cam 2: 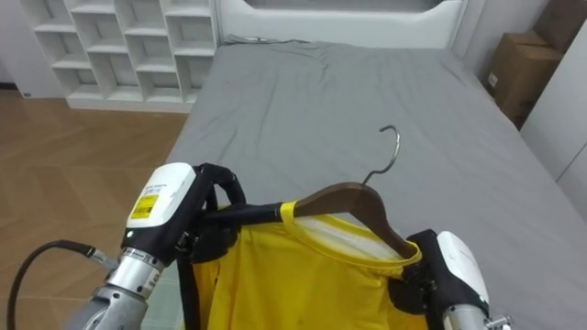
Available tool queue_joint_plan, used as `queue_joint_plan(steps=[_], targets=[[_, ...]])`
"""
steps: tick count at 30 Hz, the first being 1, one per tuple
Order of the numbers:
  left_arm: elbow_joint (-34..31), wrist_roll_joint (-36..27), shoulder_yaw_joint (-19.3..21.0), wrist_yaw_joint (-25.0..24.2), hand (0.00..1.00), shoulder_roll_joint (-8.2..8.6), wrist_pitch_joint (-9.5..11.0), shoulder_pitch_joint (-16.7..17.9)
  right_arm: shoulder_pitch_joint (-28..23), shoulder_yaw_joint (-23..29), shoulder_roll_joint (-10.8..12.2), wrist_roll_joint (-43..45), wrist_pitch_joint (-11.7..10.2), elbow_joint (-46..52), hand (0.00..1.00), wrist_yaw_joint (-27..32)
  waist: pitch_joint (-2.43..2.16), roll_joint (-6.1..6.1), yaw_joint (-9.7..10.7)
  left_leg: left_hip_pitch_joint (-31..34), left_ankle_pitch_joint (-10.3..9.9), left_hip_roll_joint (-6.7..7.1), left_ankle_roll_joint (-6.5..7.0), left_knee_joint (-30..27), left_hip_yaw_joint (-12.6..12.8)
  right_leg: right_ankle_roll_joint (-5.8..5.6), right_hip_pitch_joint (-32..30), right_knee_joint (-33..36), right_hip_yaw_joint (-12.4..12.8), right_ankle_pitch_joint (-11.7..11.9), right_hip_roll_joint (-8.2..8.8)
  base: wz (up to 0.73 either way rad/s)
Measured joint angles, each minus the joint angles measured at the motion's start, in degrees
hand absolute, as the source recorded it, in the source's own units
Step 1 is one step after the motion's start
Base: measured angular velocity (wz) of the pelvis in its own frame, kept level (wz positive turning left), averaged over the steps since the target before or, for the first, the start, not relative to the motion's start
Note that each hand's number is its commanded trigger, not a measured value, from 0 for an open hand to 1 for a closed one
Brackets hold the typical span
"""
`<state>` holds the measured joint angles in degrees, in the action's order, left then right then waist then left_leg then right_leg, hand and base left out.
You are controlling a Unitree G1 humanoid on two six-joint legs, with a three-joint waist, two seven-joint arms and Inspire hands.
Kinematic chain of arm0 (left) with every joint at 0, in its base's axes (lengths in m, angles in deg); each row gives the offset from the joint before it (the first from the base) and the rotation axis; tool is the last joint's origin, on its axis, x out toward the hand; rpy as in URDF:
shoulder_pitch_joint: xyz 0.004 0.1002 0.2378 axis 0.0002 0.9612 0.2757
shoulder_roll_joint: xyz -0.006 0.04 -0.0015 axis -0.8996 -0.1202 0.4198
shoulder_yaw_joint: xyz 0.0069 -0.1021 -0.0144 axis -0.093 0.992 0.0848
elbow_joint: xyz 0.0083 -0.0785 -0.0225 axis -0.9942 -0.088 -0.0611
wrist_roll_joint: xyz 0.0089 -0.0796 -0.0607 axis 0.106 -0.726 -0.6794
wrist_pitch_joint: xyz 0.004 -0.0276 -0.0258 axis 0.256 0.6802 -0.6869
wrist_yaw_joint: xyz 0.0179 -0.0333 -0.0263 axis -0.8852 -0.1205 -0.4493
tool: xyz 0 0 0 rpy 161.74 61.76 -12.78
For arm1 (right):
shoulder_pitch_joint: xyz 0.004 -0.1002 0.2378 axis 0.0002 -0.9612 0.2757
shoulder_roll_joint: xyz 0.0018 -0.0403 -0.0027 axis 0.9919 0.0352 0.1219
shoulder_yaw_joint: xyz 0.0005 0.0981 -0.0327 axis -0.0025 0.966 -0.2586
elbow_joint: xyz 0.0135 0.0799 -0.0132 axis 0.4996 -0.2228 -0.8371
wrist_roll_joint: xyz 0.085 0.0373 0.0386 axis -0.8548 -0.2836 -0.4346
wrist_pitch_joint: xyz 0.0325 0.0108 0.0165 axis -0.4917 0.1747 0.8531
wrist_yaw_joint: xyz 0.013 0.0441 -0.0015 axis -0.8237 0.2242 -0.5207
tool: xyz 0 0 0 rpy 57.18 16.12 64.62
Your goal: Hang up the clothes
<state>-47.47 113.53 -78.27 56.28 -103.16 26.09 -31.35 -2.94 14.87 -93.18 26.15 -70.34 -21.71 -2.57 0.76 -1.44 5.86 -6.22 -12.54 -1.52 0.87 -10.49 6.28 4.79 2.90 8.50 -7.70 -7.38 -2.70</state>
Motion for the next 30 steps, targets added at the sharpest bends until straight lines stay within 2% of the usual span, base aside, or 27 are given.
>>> queue_joint_plan(steps=[4, 6, 9, 11, 18, 26, 30], targets=[[0.00, -0.14, -1.00, 0.08, 0.00, 0.39, 0.00, 0.00, 0.00, -1.11, -0.01, 2.79, 0.42, 0.94, 1.00, -0.03, -0.67, 0.50, 0.25, -0.22, 0.00, 0.04, 0.00, -0.03, -0.04, 0.00, 0.20, 0.20, -0.08, 0.00, 0.10, 0.00], [0.00, -0.48, -1.94, 0.12, 0.00, 0.38, 0.01, 0.00, -0.01, -1.63, 0.04, 4.95, 0.62, 1.74, 1.00, -0.04, -0.76, 0.65, 0.26, -0.27, 0.00, 0.07, 0.00, -0.01, -0.10, 0.00, 0.26, 0.27, -0.14, 0.00, 0.15, 0.00], [-0.03, -1.64, -2.94, 0.12, 0.00, 0.52, 0.05, -0.01, -0.04, -2.34, 0.06, 7.49, 1.06, 4.26, 1.00, -0.04, -0.76, 0.65, 0.52, -0.32, 0.00, 0.06, 0.00, -0.03, 0.19, 0.00, 0.23, 0.33, -0.16, 0.00, 0.16, 0.00], [-0.03, -2.27, -3.58, 0.12, 0.00, 0.58, 0.11, -0.01, -0.19, -2.34, 0.04, 8.54, 1.09, 5.93, 1.00, -0.04, -0.76, 0.65, 0.51, -0.34, 0.00, -0.07, 0.00, -0.05, 1.52, 0.00, 0.22, 0.32, -0.10, 0.00, 0.18, 0.00], [0.01, -5.07, -3.70, 0.11, 0.00, 0.84, 0.21, 0.00, -1.85, -2.33, 0.37, 8.73, 1.12, 7.91, 1.00, -0.66, -0.69, 0.75, 0.51, -0.39, 0.00, -0.08, 0.00, -0.01, 1.85, -0.01, 0.21, 0.29, 0.19, 0.01, 0.17, -0.02], [2.36, -5.12, -3.80, 0.07, 0.00, 0.92, 0.22, 0.32, -2.79, -2.28, 1.10, 8.31, 1.14, 7.91, 1.00, -2.51, -0.25, 0.53, 0.52, -0.55, 0.00, -0.10, 0.00, 0.14, 3.10, -0.05, -0.02, 0.19, 1.24, -0.02, 0.09, -0.07], [2.36, -5.52, -3.80, 0.07, 0.00, 0.92, 0.22, 0.39, -3.16, -2.19, 1.12, 8.19, 1.16, 7.91, 1.00, -3.29, -0.18, 0.44, 0.60, -0.60, 0.00, -0.06, 0.00, 0.26, 3.20, -0.13, -0.08, 0.15, 1.45, -0.07, 0.10, -0.02]])
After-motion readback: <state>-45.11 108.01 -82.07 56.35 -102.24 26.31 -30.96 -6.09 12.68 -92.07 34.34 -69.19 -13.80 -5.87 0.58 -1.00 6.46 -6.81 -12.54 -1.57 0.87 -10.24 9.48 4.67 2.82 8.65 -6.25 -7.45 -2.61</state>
